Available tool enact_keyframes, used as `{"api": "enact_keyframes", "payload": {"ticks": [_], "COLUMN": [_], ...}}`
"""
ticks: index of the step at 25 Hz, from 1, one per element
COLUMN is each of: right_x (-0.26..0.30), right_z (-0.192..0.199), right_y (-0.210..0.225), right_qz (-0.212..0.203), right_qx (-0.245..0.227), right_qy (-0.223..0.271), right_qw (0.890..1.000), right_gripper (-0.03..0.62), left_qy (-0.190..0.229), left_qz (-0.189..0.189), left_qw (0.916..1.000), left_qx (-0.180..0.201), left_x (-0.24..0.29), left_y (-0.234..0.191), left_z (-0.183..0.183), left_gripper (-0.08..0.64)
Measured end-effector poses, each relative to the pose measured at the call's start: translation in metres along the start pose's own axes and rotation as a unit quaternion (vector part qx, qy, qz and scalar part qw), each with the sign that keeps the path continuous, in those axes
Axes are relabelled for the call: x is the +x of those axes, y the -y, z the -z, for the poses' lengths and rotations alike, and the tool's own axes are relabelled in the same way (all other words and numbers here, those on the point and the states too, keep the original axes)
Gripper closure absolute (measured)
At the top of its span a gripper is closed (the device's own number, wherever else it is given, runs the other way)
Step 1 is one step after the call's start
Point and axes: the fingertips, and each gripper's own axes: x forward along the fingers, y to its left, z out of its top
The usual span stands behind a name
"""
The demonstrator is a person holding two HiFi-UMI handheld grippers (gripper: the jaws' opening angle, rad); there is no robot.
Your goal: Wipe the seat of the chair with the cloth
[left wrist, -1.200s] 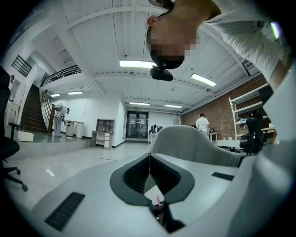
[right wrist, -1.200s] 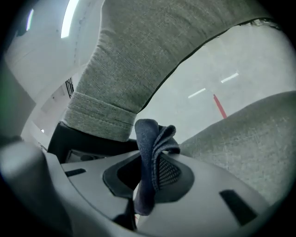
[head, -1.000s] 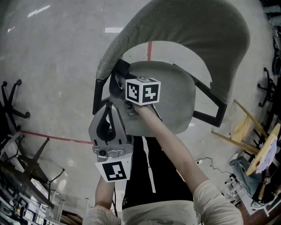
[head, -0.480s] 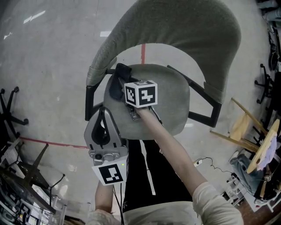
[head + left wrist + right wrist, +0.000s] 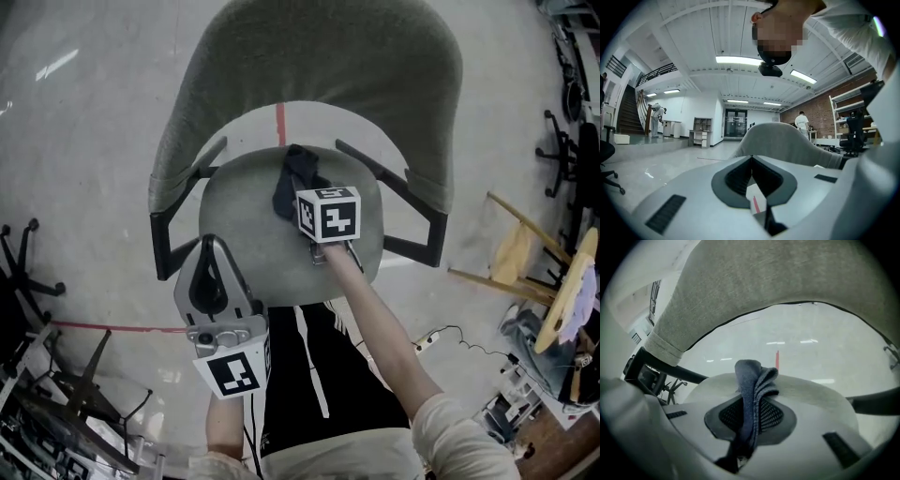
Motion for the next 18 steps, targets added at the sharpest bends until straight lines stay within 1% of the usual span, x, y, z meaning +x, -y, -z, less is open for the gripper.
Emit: {"api": "enact_keyframes", "payload": {"ticks": [3,7,9,10,14,18], "right_x": [-0.013,-0.034,-0.043,-0.047,-0.059,-0.067], "right_z": [0.004,0.008,0.011,0.012,0.019,0.022], "right_y": [0.036,0.085,0.103,0.111,0.138,0.155], "right_qz": [0.026,0.073,0.095,0.106,0.153,0.184], "right_qx": [0.019,0.048,0.053,0.045,-0.015,-0.029], "right_qy": [0.006,0.016,0.016,0.015,0.002,-0.006], "right_qw": [0.999,0.996,0.994,0.993,0.988,0.983], "right_gripper": [0.535,0.535,0.535,0.535,0.535,0.535], "left_qy": [-0.003,0.001,0.001,0.001,0.002,-0.001], "left_qz": [0.010,0.029,0.038,0.043,0.056,0.063], "left_qw": [0.9999,0.9996,0.9993,0.9991,0.9984,0.9980], "left_qx": [0.001,0.001,0.003,0.004,0.005,0.007], "left_x": [0.009,0.020,0.024,0.026,0.030,0.031], "left_y": [0.014,0.032,0.040,0.043,0.054,0.060], "left_z": [-0.001,-0.005,-0.006,-0.006,-0.006,-0.003], "left_gripper": [0.545,0.545,0.545,0.545,0.545,0.545]}}
